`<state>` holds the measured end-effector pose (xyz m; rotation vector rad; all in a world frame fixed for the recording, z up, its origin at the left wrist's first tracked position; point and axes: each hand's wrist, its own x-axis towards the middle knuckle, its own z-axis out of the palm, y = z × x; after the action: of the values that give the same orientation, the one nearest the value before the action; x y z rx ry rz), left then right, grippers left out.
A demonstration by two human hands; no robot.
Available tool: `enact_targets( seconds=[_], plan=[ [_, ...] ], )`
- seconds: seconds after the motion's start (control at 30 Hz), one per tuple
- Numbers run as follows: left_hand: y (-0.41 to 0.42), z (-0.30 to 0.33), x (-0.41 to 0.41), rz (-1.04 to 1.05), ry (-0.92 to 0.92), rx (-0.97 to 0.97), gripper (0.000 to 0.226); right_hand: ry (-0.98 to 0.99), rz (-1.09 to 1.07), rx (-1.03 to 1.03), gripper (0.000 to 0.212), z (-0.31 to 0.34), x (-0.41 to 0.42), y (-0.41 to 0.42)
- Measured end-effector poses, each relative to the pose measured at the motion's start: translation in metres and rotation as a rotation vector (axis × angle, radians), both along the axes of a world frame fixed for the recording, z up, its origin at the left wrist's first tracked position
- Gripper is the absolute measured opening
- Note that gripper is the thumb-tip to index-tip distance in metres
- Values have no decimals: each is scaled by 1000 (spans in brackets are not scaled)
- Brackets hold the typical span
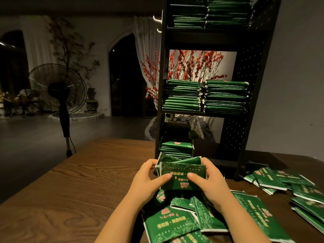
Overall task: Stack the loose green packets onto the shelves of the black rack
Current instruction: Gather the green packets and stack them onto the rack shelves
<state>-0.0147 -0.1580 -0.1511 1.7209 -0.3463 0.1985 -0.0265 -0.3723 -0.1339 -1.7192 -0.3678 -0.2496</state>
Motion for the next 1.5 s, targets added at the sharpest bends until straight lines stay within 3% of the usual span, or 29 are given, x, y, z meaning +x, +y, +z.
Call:
enact_targets(
  seconds=[0.1, 0.33, 0.47, 0.73, 0.83, 0.93, 1.13, 1.27, 1.5],
  plan=[
    [2, -1, 0, -6, 45, 15, 47, 27, 12, 73, 23, 1, 1, -2],
    [-1, 2, -2, -20, -4, -43, 29, 84, 42, 97, 23, -3, 3, -1],
    [0, 1, -2, 8, -129, -68, 44, 95, 50, 88, 42, -3, 6, -3],
    [-1, -4, 4, 48, -202, -69, 47, 81, 117, 134, 34, -3, 4, -2],
    [0, -1, 1, 48, -143, -77, 54, 40, 89, 94, 25, -2, 3, -3],
    [-2, -1, 0, 3, -159, -70, 71, 1, 65, 49, 36, -3, 3, -2],
    [-6, -3, -2, -3, -160, 63, 49, -70, -26, -151, 44, -4, 5, -3],
    [-5, -2, -1, -57, -78, 70, 59, -125, -67, -234, 62, -4, 5, -2],
    [-14, 3, -9, -146, 14, -17, 64, -38, -2, -331, 63, -2, 1, 0]
  ],
)
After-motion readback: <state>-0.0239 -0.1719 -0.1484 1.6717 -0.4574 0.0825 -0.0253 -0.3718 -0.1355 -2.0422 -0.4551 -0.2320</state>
